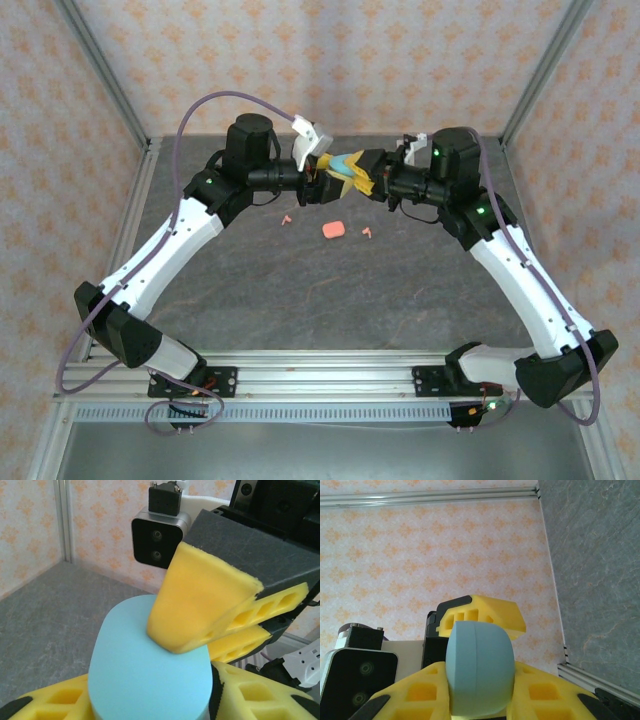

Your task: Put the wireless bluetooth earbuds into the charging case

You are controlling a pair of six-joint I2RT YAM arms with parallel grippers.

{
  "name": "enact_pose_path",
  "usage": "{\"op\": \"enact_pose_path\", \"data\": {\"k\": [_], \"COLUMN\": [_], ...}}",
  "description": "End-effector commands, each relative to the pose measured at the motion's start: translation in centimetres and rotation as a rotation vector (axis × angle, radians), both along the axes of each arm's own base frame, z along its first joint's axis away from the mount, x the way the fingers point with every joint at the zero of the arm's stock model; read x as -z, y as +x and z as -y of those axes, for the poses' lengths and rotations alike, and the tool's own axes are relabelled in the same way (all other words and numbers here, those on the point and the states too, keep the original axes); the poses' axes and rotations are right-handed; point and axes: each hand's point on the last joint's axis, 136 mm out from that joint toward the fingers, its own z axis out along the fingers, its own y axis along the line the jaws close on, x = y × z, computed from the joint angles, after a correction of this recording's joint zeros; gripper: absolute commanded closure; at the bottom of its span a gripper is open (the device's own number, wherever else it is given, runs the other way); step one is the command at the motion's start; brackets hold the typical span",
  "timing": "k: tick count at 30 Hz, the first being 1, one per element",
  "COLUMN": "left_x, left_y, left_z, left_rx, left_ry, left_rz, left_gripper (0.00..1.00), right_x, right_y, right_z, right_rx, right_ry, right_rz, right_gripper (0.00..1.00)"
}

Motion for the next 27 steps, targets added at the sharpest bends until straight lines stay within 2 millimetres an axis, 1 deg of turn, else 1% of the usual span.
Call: {"op": "enact_pose_path", "data": {"k": [1,6,9,12,15,16,20,24,27], "left_x": [-1.3,-1.2,-1.1,-0.9,-0.6,-0.5,0.0,0.5,1.7], "left_y": [-1.7,-1.7,-1.8,-1.7,-1.8,-1.8,-1.3,-0.3,0.8], "left_z": [0.4,0.0,-0.6,-1.6,-2.6,-3.1,-5.5,-9.2,-12.0], "left_rx": [0.081,0.073,0.060,0.034,0.002,-0.015,-0.110,-0.282,-0.436], "left_ry": [-0.017,-0.009,-0.001,0.009,0.028,0.033,0.060,0.096,0.149], "left_rz": [0.026,0.024,0.022,0.009,0.001,0.001,0.001,0.008,-0.015], "left_gripper": [0.48,0.42,0.33,0.21,0.03,0.00,0.00,0.00,0.00], "right_x": [-1.3,-1.3,-1.2,-0.7,-0.2,0.0,0.5,1.8,3.3], "right_y": [0.7,0.7,0.7,0.9,1.0,1.1,1.4,1.7,2.0], "right_z": [0.3,0.7,0.9,1.1,1.0,1.0,0.8,0.8,0.8], "right_rx": [0.037,0.057,0.071,0.084,0.085,0.085,0.082,0.075,0.071], "right_ry": [0.023,0.017,0.010,-0.006,-0.010,-0.012,-0.028,-0.082,-0.138], "right_rz": [0.078,0.096,0.102,0.097,0.089,0.087,0.084,0.074,0.061], "right_gripper": [0.90,0.91,0.91,0.91,0.91,0.91,0.91,0.91,0.92]}}
